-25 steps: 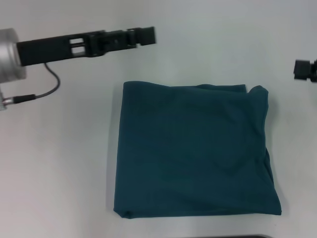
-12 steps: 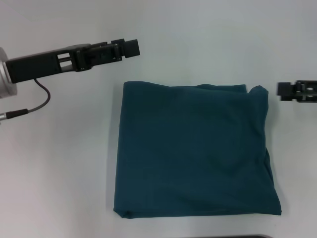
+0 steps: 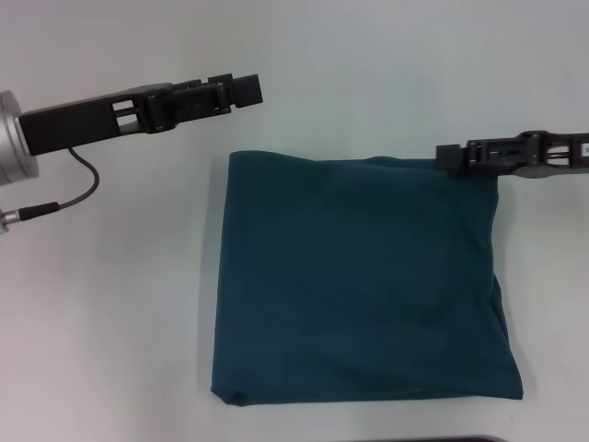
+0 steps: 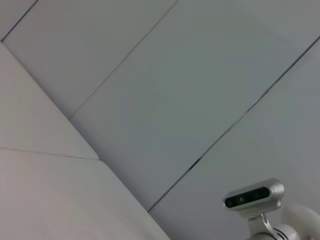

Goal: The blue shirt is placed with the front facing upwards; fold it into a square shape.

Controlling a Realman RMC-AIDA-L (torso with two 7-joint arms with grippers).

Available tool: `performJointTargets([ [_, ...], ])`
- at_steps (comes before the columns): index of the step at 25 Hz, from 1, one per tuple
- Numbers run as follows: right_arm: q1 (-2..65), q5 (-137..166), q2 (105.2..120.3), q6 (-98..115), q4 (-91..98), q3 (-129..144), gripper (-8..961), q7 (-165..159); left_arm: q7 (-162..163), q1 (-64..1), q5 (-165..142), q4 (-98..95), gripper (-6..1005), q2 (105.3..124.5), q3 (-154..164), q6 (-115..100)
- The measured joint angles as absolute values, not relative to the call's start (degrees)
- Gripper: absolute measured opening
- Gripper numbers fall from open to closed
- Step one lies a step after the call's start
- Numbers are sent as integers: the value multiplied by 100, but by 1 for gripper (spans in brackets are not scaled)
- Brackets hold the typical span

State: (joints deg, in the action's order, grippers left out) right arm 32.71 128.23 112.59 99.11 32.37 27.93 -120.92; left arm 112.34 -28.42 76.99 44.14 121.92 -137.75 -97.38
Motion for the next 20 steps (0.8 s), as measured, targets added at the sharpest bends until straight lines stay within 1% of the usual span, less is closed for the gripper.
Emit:
performJointTargets([
  [16,3372,12859,11284,8750,2853,3421,744,-12142,11108,-2901,7672,4188,964,12193,-13755,-9539],
  [20,3366,12859,11327,8357,2801,3654,744,-12147,11094,-2902,7640,4142,965,12210,-13754,-9475],
])
